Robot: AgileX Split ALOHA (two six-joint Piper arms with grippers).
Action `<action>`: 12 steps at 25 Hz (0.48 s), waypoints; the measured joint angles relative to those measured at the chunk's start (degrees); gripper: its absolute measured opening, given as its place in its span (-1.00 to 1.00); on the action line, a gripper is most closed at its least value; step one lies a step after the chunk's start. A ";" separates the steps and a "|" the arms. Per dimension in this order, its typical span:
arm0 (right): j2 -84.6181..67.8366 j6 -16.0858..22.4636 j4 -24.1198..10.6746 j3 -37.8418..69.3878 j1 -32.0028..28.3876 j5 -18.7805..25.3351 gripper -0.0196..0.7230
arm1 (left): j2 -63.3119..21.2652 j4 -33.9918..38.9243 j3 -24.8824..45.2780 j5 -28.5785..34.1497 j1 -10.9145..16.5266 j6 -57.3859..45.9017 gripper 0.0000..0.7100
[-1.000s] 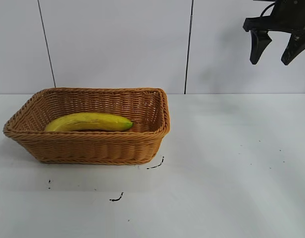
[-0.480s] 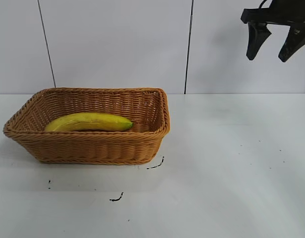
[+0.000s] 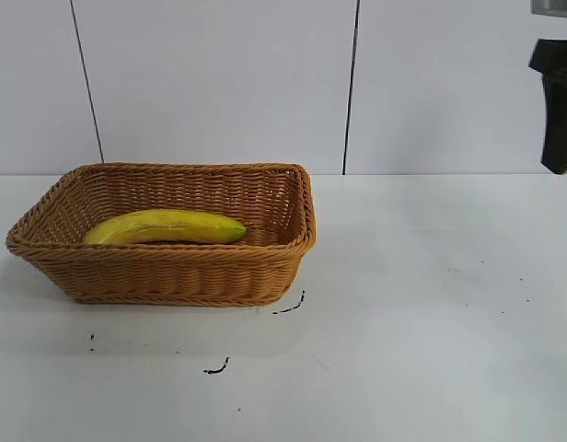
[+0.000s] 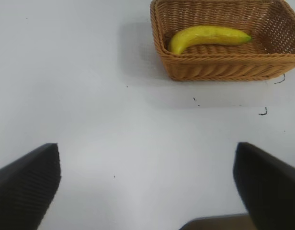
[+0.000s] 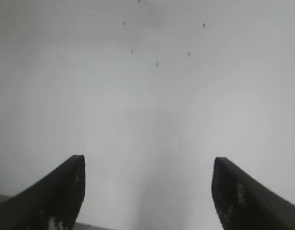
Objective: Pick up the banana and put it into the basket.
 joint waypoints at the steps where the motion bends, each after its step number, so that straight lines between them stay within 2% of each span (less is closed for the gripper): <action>1: -2.71 0.00 -0.27 2.96 0.00 0.00 0.48 | 0.00 0.00 0.00 0.00 0.00 0.00 0.96; 6: -16.63 0.00 -2.24 16.08 0.04 -1.68 0.48 | 0.00 0.00 0.00 0.00 0.00 0.00 0.96; 10: -28.31 0.87 -5.22 25.57 0.04 -6.02 0.48 | 0.00 0.00 0.00 0.00 0.00 0.00 0.96; 12: -34.65 1.02 -5.57 31.01 0.04 -8.92 0.48 | 0.00 0.00 0.00 0.00 0.00 0.00 0.96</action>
